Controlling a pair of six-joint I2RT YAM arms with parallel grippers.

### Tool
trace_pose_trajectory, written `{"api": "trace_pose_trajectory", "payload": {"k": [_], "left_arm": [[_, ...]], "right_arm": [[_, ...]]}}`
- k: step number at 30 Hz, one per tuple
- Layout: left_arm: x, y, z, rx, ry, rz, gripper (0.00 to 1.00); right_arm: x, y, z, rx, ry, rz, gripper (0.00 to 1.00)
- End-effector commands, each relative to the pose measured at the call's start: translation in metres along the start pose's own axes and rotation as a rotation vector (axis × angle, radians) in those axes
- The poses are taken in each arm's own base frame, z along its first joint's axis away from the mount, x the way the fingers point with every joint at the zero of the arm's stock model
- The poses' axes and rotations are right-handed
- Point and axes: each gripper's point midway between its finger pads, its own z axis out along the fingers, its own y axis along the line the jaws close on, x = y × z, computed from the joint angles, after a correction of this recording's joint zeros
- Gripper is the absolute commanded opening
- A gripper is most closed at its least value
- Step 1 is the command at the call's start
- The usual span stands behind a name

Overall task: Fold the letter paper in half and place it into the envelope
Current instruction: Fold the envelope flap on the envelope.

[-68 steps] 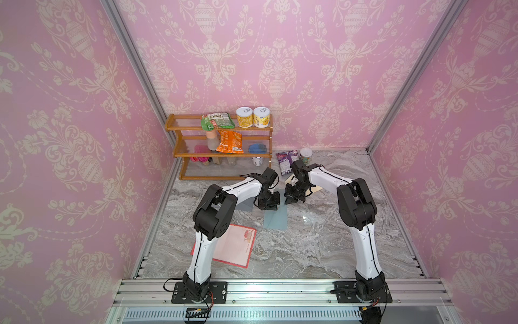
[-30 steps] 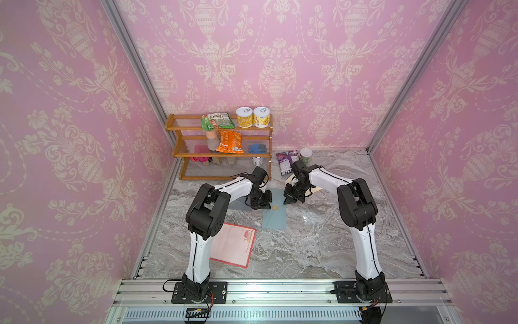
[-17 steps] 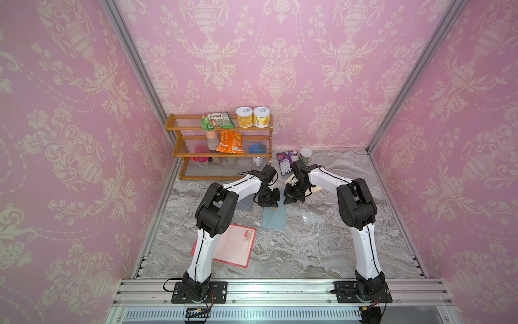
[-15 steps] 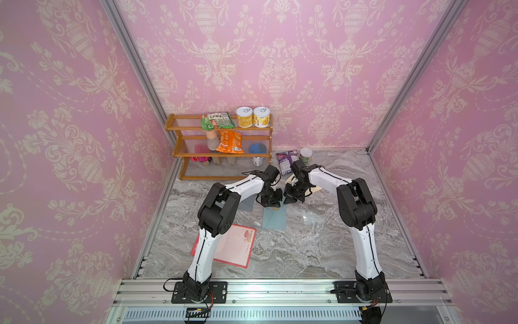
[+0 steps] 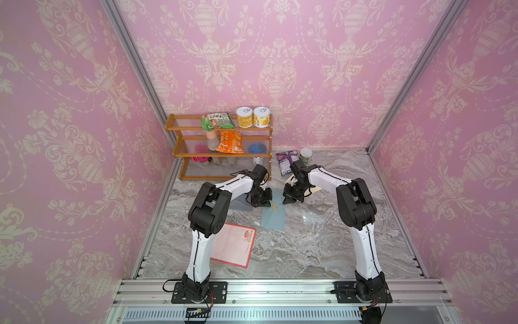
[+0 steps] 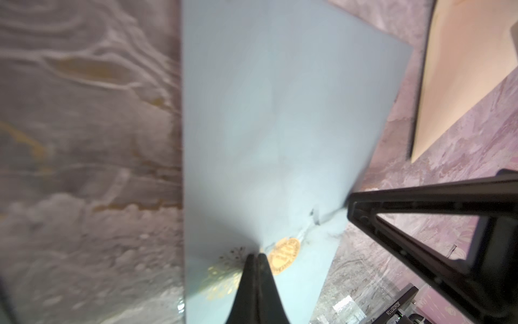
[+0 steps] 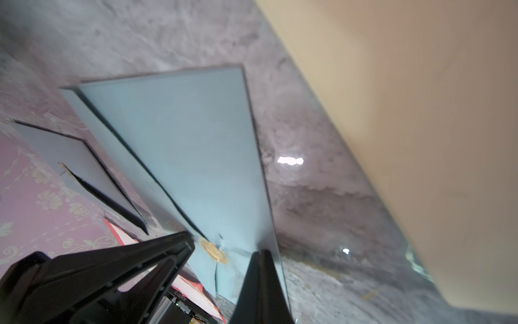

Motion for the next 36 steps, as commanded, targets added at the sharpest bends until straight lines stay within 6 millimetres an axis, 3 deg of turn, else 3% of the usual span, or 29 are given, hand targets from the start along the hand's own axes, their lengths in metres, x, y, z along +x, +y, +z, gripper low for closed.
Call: {"api": "trace_pose_trajectory", "payload": {"k": [1, 12, 18, 26, 31, 36], "left_arm": [[0.023, 0.039, 0.009, -0.147, 0.065, -0.015, 0.00], [0.028, -0.015, 0.038, -0.117, 0.089, 0.060, 0.00], [0.032, -0.006, 0.047, -0.144, 0.098, 0.041, 0.00], [0.020, 0.023, 0.019, -0.166, 0.050, -0.009, 0.00], [0.021, 0.022, 0.013, -0.174, 0.050, 0.015, 0.00], [0.022, 0.007, 0.023, -0.152, 0.057, 0.020, 0.00]], "right_arm": [[0.005, -0.046, 0.038, 0.155, 0.044, 0.054, 0.00], [0.005, -0.045, 0.039, 0.150, 0.050, 0.057, 0.00], [0.004, -0.044, 0.041, 0.142, 0.049, 0.063, 0.00], [0.004, -0.045, 0.043, 0.141, 0.053, 0.064, 0.00], [0.004, -0.046, 0.044, 0.143, 0.054, 0.063, 0.00], [0.004, -0.045, 0.044, 0.141, 0.054, 0.065, 0.00]]}}
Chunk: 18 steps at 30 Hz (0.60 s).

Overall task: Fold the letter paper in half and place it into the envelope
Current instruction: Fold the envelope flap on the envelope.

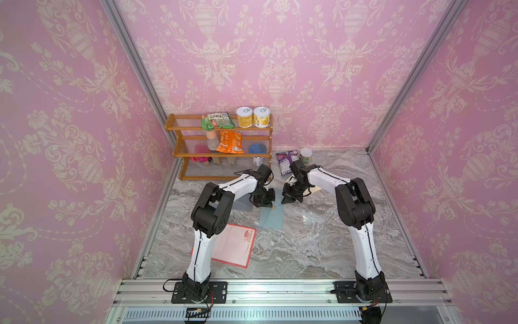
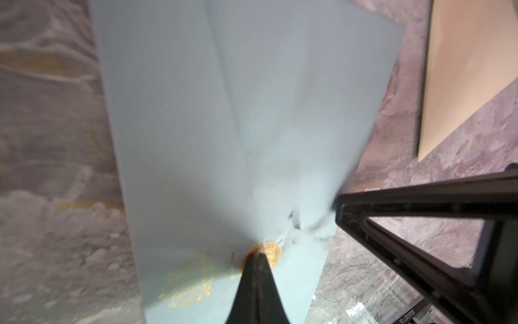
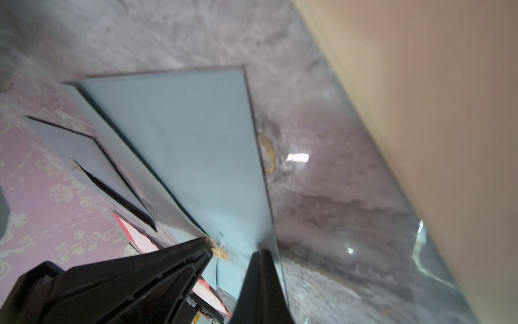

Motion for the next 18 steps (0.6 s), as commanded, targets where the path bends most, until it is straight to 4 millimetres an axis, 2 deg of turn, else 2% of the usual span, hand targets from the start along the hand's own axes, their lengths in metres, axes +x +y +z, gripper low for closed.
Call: {"api": "trace_pose_trajectory", "payload": {"k": [1, 6, 9, 13, 18], "left_arm": [[0.018, 0.018, 0.020, -0.109, 0.063, -0.017, 0.00], [0.015, 0.006, 0.034, -0.091, 0.072, -0.020, 0.00], [0.011, 0.005, 0.037, -0.090, 0.066, -0.027, 0.00], [0.009, 0.013, 0.036, -0.119, 0.064, -0.017, 0.00], [0.003, 0.034, 0.017, -0.133, 0.025, -0.055, 0.00]], "right_arm": [[0.003, -0.052, 0.039, 0.173, 0.033, 0.070, 0.00], [0.003, -0.053, 0.038, 0.174, 0.032, 0.073, 0.00], [0.005, -0.055, 0.039, 0.179, 0.034, 0.074, 0.00], [0.005, -0.056, 0.041, 0.180, 0.035, 0.077, 0.00], [0.005, -0.056, 0.042, 0.180, 0.038, 0.079, 0.00]]}}
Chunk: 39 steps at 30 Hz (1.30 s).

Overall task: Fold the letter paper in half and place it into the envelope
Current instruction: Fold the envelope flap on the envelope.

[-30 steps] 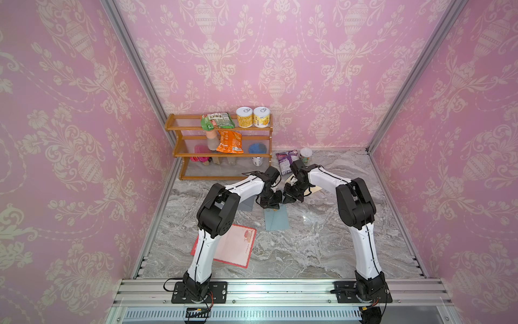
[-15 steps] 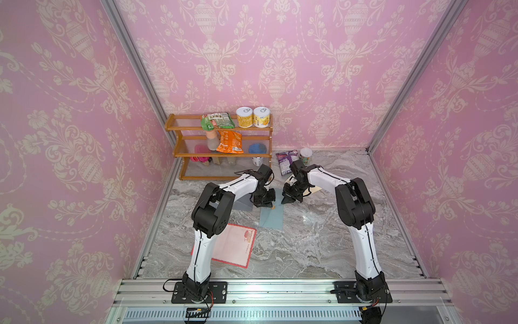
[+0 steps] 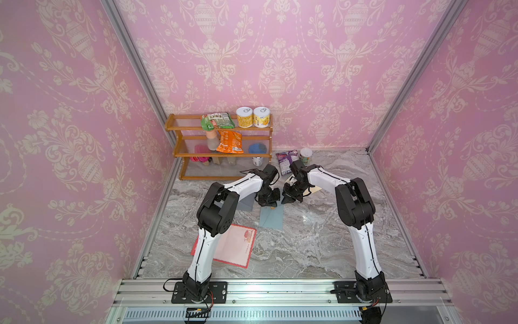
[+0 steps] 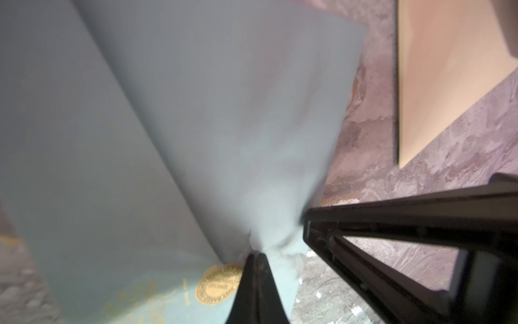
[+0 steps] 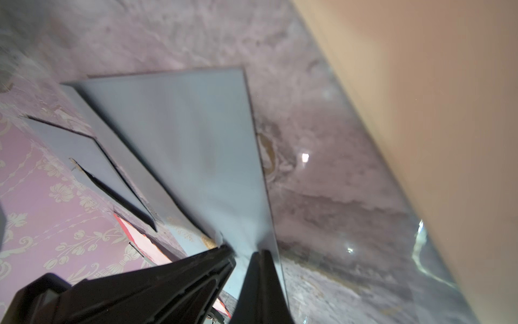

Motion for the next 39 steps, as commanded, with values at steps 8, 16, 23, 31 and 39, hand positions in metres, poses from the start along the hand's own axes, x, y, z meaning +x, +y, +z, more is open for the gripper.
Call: {"api": "trace_pose_trajectory", "payload": {"k": [8, 16, 23, 31, 39], "left_arm": [[0.006, 0.054, -0.018, -0.156, 0.005, -0.019, 0.00], [0.006, 0.043, -0.005, -0.133, 0.014, -0.027, 0.00], [0.005, 0.027, 0.014, -0.120, 0.035, -0.017, 0.00], [0.024, 0.040, 0.007, -0.162, 0.073, 0.035, 0.00], [0.047, 0.058, -0.005, -0.199, 0.094, 0.065, 0.00]], "right_arm": [[0.004, -0.057, 0.046, 0.182, 0.045, 0.081, 0.00], [0.003, -0.055, 0.047, 0.184, 0.047, 0.077, 0.00], [0.003, -0.056, 0.047, 0.184, 0.047, 0.076, 0.00], [0.002, -0.055, 0.047, 0.178, 0.043, 0.077, 0.00], [0.000, -0.052, 0.047, 0.178, 0.042, 0.074, 0.00]]}}
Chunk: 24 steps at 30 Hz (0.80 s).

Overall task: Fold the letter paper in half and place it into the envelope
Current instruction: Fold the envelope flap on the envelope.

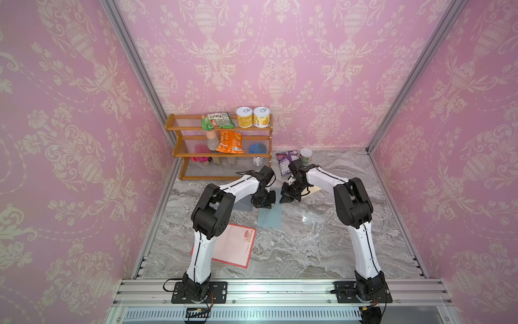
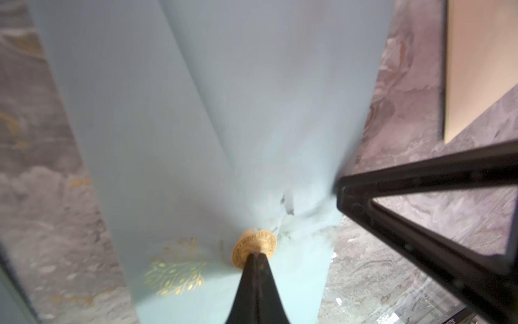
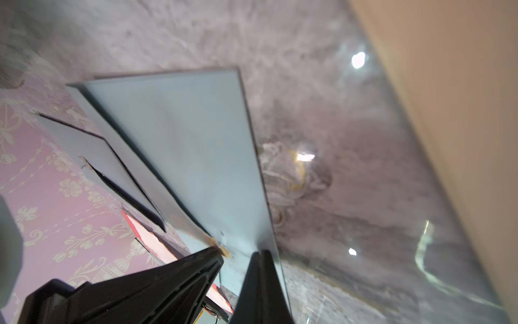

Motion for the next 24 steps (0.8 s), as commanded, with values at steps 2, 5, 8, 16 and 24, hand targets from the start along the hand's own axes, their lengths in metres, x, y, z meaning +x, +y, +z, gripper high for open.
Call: {"api": "trace_pose_trajectory", "payload": {"k": [2, 5, 8, 16, 24], "left_arm": [[0.032, 0.029, 0.008, -0.107, 0.099, 0.011, 0.00], [0.029, 0.026, 0.008, -0.100, 0.096, 0.013, 0.00], [0.022, 0.019, 0.010, -0.089, 0.094, 0.010, 0.00], [0.006, 0.024, 0.015, -0.165, 0.088, -0.030, 0.00], [-0.008, 0.033, 0.023, -0.247, 0.083, -0.038, 0.00]], "right_arm": [[0.002, -0.061, 0.043, 0.201, 0.031, 0.083, 0.00], [0.000, -0.056, 0.038, 0.206, 0.021, 0.057, 0.00], [-0.002, -0.044, 0.021, 0.203, -0.015, 0.021, 0.00], [0.011, -0.032, -0.034, 0.185, -0.098, -0.024, 0.00], [0.019, -0.042, -0.067, 0.167, -0.138, 0.004, 0.00]]}}
